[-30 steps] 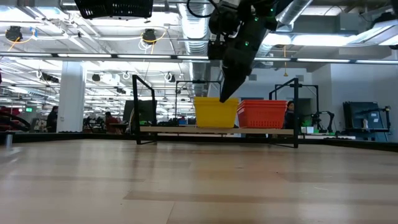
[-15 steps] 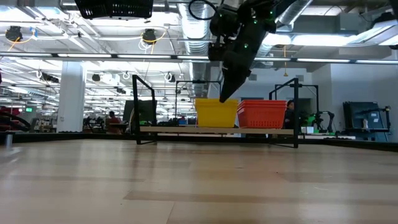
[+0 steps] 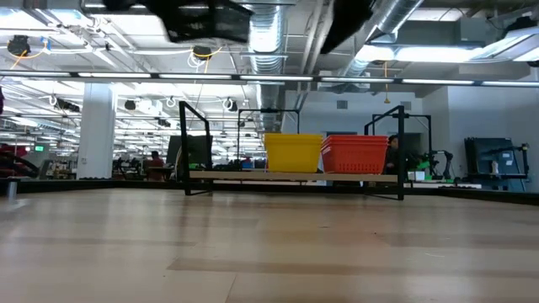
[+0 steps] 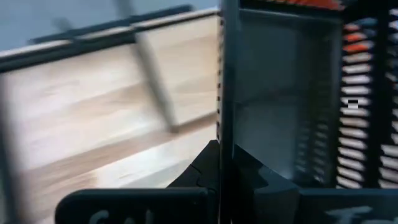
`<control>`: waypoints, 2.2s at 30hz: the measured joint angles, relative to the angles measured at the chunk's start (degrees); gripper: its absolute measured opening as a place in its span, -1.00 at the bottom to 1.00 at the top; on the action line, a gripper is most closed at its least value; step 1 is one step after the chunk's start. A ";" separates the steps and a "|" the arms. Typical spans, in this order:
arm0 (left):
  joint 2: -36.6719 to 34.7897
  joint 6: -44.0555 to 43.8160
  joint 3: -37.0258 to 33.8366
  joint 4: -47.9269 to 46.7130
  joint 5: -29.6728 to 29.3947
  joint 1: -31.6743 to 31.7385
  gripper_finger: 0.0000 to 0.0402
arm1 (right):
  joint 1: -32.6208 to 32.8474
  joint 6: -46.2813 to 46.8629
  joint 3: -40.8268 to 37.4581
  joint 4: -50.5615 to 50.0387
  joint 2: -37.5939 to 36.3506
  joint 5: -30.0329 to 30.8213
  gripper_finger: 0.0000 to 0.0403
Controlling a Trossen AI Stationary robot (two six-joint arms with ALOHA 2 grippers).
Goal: Stack baskets on shelf by color
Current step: Put the top black bin on the shelf
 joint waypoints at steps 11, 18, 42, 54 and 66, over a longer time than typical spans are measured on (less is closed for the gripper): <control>11.96 4.81 0.02 15.72 11.06 6.73 -1.00 | 1.81 1.12 0.25 -6.24 -20.81 8.98 -1.00; 19.71 -1.16 0.02 13.81 14.73 6.84 -1.00 | 2.39 2.38 0.22 -11.11 -28.12 10.19 -1.00; 21.85 -4.38 0.02 12.64 15.62 17.42 -1.00 | 2.33 12.70 0.07 -36.54 -38.92 22.91 -1.00; 21.85 -17.15 0.02 12.94 11.20 17.46 -1.00 | 2.20 8.11 0.41 -36.76 -56.39 18.80 -1.00; 22.15 -11.80 0.02 10.95 11.17 19.69 -1.00 | 2.20 3.63 1.84 -31.17 -56.24 15.69 -1.00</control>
